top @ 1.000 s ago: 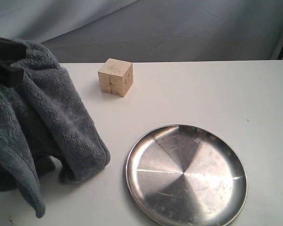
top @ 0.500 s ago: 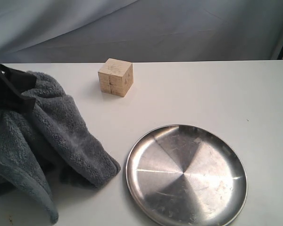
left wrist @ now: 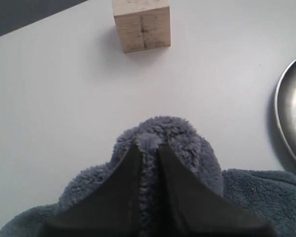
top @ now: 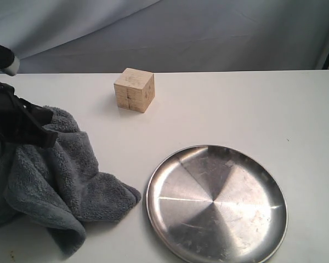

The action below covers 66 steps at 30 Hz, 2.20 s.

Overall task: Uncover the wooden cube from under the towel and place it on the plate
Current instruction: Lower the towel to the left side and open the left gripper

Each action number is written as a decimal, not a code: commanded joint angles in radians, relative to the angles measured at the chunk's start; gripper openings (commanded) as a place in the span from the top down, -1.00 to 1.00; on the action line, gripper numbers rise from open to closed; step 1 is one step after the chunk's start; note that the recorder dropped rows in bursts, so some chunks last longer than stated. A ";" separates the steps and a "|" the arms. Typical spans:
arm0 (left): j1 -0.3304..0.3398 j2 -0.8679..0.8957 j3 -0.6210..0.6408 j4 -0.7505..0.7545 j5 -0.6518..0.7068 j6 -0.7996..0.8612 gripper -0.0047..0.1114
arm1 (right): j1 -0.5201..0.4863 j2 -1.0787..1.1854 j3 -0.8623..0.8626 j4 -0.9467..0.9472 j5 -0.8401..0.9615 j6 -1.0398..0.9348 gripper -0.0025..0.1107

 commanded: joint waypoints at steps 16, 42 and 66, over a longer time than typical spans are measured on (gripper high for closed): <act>0.003 0.173 0.002 -0.051 -0.019 -0.003 0.92 | 0.002 -0.006 0.004 0.005 -0.007 -0.003 0.96; 0.003 0.173 0.076 -0.030 -0.089 -0.003 0.91 | 0.002 -0.006 0.004 0.005 -0.007 -0.003 0.96; -0.090 0.279 0.076 0.190 -0.038 -0.003 -0.20 | 0.002 -0.006 0.004 0.005 -0.007 -0.003 0.96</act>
